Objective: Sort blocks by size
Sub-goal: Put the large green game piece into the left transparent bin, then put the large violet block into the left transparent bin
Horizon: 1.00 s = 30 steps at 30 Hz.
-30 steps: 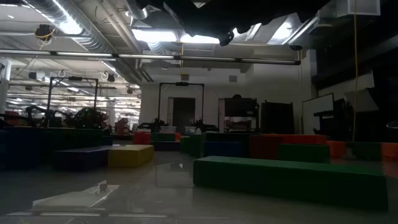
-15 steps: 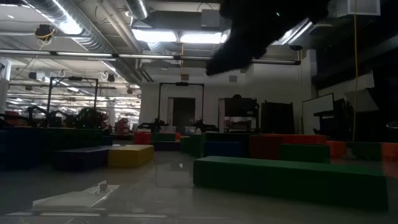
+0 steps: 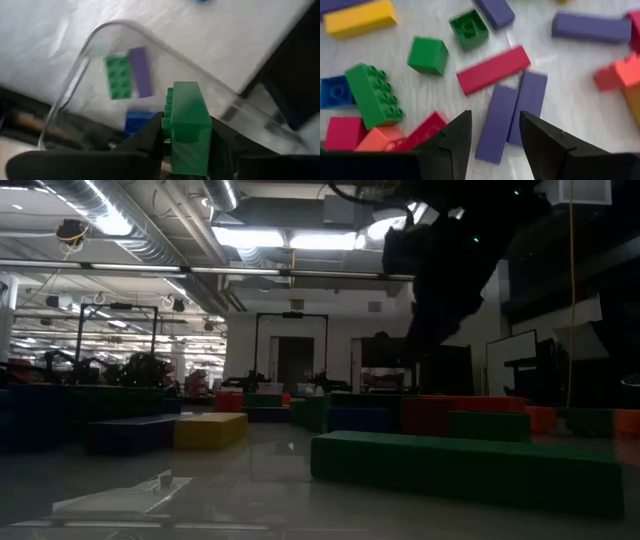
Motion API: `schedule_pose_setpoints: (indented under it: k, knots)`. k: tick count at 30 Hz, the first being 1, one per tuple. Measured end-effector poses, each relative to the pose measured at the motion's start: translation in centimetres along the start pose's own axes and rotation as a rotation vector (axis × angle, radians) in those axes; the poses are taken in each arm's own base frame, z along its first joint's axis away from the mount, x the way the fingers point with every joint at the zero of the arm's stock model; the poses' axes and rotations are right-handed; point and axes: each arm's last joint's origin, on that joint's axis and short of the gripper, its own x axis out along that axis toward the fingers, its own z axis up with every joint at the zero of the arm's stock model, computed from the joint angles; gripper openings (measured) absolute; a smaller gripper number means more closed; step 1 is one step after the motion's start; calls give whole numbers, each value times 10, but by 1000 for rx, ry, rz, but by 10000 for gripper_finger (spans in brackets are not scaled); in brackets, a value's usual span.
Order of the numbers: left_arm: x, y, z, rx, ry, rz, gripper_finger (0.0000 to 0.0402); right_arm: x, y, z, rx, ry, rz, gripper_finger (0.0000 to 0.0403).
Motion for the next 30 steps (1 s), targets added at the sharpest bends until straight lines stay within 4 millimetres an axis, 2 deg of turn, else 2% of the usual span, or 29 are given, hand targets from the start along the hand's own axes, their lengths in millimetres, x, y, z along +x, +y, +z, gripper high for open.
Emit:
schedule_pose_setpoints:
  k: [6, 11, 16, 23, 30]
  knots:
    - [28, 12, -7, -49, 28, 104, 146, 0, -1, -4, 51, 36, -13, 166]
    - [41, 21, -8, -58, 39, 160, 171, 0, -1, -4, 64, 40, -7, 166]
    - [44, 22, -8, -44, 43, 168, 177, 7, -1, -7, 115, 66, -20, 166]
    - [44, 21, -7, -27, 38, 153, 177, 33, -1, -18, 121, 166, -57, 166]
    - [44, 20, -7, -22, 35, 142, 178, 37, 0, -18, 122, 169, -48, 166]
